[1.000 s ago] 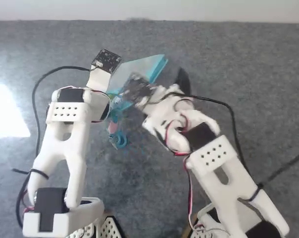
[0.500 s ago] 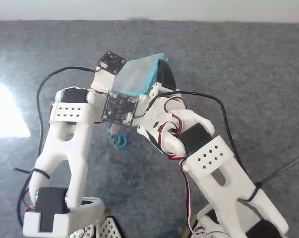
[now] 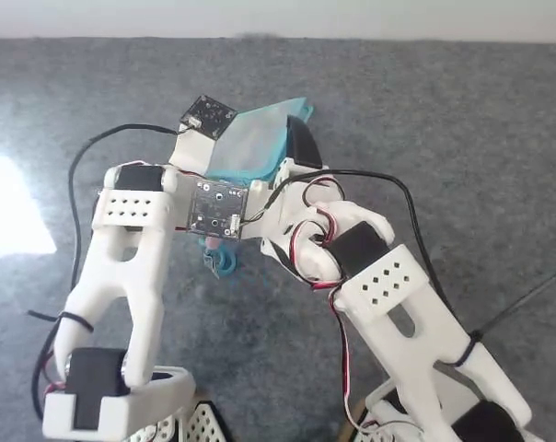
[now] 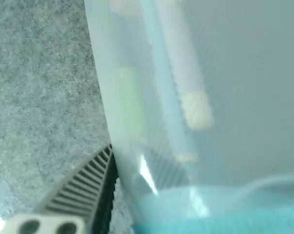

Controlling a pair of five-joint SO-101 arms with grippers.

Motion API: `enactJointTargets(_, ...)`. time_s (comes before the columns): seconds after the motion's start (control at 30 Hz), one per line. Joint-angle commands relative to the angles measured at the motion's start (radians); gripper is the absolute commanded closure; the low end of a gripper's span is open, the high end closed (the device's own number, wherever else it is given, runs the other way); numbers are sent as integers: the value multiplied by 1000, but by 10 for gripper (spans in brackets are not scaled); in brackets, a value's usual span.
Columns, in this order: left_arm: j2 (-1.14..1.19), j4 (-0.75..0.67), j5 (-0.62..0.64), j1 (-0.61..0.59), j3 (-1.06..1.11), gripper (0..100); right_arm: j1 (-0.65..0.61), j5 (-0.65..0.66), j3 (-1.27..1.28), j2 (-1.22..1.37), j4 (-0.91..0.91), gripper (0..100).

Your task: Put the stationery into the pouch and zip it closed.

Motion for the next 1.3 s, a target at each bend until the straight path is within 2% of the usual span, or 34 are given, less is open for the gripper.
enactJointTargets(0.0,11,35,-6,-37,-5,991,24,25,-61,-15,58,510)
enactJointTargets(0.2,12,61,-38,-40,-27,991,33,106,-61,-18,70,510)
enactJointTargets(0.4,12,68,-40,-31,-28,991,33,112,-58,61,-5,510)
enactJointTargets(0.6,17,64,-40,-31,-28,991,30,141,-64,134,-36,610)
enactJointTargets(0.9,18,64,-40,-38,-30,991,10,144,-64,136,-99,657)
enactJointTargets(1.13,12,66,-40,-58,-30,991,16,147,-60,148,-156,623)
enactJointTargets(1.27,18,64,-40,-55,-30,991,10,149,-63,147,-160,693)
